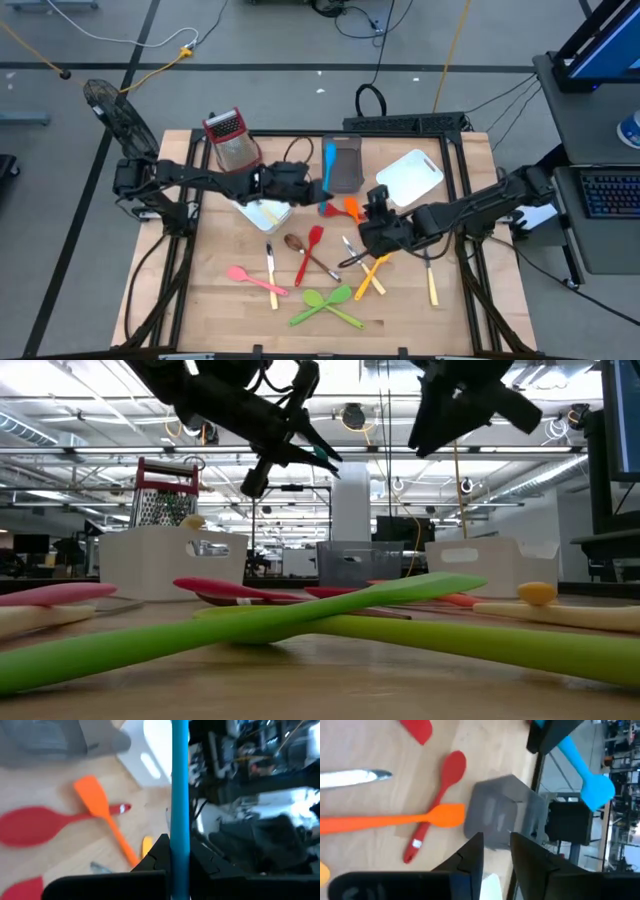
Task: Pick & Place Kitchen Items
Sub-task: Put the blue spatula into the black bin, then put the red spatula into the black bin
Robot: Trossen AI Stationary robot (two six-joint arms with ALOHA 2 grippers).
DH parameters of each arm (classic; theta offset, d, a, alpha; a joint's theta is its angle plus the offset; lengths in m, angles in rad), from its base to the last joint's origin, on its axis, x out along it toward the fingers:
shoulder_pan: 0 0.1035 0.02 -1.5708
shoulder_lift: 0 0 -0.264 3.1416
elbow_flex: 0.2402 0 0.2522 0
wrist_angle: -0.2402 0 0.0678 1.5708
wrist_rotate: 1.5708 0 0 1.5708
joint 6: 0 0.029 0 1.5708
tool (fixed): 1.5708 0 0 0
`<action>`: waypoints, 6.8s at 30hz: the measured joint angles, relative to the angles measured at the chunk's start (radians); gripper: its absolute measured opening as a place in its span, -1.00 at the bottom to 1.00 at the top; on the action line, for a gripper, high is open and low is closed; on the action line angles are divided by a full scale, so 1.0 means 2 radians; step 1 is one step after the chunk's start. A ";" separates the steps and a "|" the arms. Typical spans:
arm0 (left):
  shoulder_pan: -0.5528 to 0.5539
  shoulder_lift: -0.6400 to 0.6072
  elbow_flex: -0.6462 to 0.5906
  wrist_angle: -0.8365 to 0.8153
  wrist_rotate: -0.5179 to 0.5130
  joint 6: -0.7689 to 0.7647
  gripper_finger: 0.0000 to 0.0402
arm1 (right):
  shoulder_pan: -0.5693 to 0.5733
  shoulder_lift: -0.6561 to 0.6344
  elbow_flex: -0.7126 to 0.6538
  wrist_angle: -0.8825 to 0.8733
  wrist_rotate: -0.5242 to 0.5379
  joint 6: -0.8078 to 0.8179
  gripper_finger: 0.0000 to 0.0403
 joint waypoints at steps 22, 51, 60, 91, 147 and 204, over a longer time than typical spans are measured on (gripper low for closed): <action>0.047 0.094 0.011 0.130 0.025 -0.183 -0.91 | -0.043 -0.229 -0.136 0.087 -0.028 -0.043 -0.99; 0.093 0.174 0.150 -0.017 0.095 -0.298 -0.91 | -0.056 -0.392 -0.225 0.126 -0.054 -0.106 -1.00; 0.103 0.174 0.150 -0.035 0.099 -0.319 -0.82 | -0.056 -0.395 -0.225 0.126 -0.054 -0.117 -1.00; 0.108 0.173 0.150 -0.038 0.067 -0.257 -0.23 | -0.056 -0.395 -0.225 0.127 -0.054 -0.110 -1.00; 0.092 0.041 0.150 0.093 0.175 0.249 0.19 | -0.056 -0.395 -0.225 0.119 -0.052 0.020 -0.98; -0.214 0.041 0.150 -0.352 -0.173 0.143 0.19 | -0.056 -0.395 -0.225 0.120 -0.053 0.019 -0.98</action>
